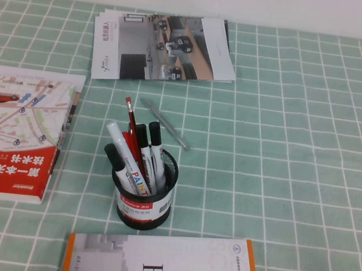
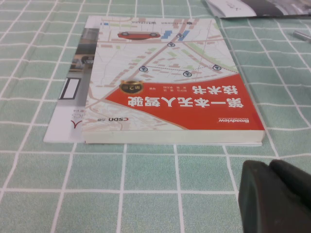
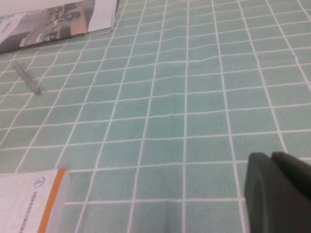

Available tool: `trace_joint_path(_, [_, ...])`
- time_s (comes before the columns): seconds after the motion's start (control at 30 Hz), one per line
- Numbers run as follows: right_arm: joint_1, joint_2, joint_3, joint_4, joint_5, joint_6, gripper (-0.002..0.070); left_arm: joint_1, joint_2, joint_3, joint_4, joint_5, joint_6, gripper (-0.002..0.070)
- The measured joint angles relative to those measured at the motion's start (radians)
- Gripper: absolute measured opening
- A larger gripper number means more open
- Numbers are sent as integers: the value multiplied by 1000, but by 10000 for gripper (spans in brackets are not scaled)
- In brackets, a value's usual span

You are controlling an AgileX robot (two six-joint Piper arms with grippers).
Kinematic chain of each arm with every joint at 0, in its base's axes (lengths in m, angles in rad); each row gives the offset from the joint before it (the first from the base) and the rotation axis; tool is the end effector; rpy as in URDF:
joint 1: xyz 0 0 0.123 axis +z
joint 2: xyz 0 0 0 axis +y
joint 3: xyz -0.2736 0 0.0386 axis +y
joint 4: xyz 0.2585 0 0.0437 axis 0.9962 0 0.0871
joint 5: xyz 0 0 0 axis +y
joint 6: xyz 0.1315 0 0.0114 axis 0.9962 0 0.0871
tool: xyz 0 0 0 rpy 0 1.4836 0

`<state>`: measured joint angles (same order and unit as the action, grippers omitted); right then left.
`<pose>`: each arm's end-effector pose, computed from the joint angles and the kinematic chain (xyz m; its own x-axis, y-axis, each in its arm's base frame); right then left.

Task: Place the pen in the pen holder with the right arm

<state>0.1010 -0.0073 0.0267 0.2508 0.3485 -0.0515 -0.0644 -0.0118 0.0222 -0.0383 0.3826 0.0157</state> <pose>0.1104 0.0225 0.1630 -0.2948 0.1541 -0.9430 -0.1298 0.9713 0.1993 0.1104 -0.0090 0.1596 -0.3017 -0.0004 -0.9534 0.0720 0.9971 -0.0232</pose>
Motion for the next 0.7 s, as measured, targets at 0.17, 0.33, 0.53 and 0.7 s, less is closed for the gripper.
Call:
trace_joint_path(0.17, [0, 0, 0, 0, 0, 0, -19, 0, 0, 0, 0, 0, 0, -4])
trace_joint_path(0.33, [0, 0, 0, 0, 0, 0, -19, 0, 0, 0, 0, 0, 0, -4])
trace_joint_path(0.53, [0, 0, 0, 7, -16, 0, -19, 0, 0, 0, 0, 0, 0, -4])
trace_joint_path(0.7, [0, 0, 0, 18, -72, 0, -19, 0, 0, 0, 0, 0, 0, -4])
